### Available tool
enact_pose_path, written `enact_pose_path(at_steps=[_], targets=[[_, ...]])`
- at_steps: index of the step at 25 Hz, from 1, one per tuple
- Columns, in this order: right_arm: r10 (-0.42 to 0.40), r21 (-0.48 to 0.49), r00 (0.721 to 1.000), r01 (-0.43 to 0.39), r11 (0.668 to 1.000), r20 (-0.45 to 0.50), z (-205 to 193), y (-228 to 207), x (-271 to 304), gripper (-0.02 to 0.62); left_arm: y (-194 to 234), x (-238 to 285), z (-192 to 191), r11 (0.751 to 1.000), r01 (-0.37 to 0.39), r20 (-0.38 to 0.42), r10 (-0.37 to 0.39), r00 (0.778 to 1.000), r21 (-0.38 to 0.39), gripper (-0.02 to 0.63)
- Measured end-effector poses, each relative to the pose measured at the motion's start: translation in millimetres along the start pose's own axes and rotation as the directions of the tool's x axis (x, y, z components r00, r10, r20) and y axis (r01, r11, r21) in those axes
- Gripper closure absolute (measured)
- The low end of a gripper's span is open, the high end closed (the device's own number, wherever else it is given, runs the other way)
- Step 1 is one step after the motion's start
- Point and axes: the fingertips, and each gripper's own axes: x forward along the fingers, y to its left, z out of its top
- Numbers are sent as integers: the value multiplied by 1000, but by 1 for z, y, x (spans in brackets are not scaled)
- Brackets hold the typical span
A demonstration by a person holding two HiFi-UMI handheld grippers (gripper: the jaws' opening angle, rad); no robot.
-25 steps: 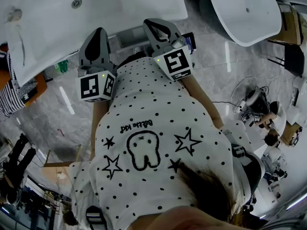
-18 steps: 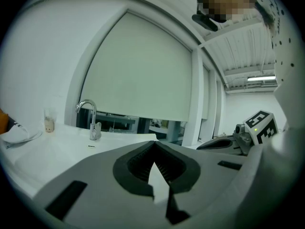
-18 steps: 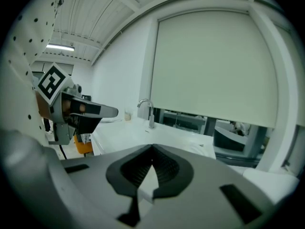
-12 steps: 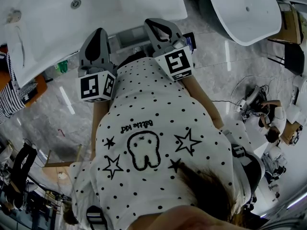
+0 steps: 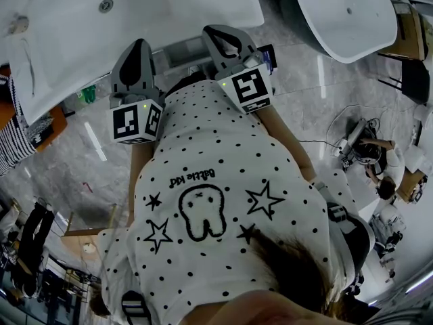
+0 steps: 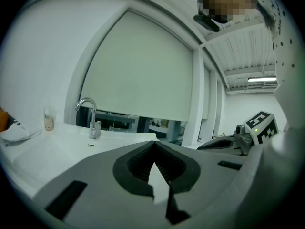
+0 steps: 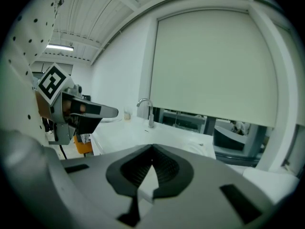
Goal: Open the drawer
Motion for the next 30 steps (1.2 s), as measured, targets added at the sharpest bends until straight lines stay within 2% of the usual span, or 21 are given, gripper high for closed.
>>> enact_pose_path(at_steps=[30], targets=[[12, -5, 1000, -12, 1000, -12, 2, 2, 6, 581, 6, 1, 1, 1000, -6, -5, 6, 1000, -5, 601]])
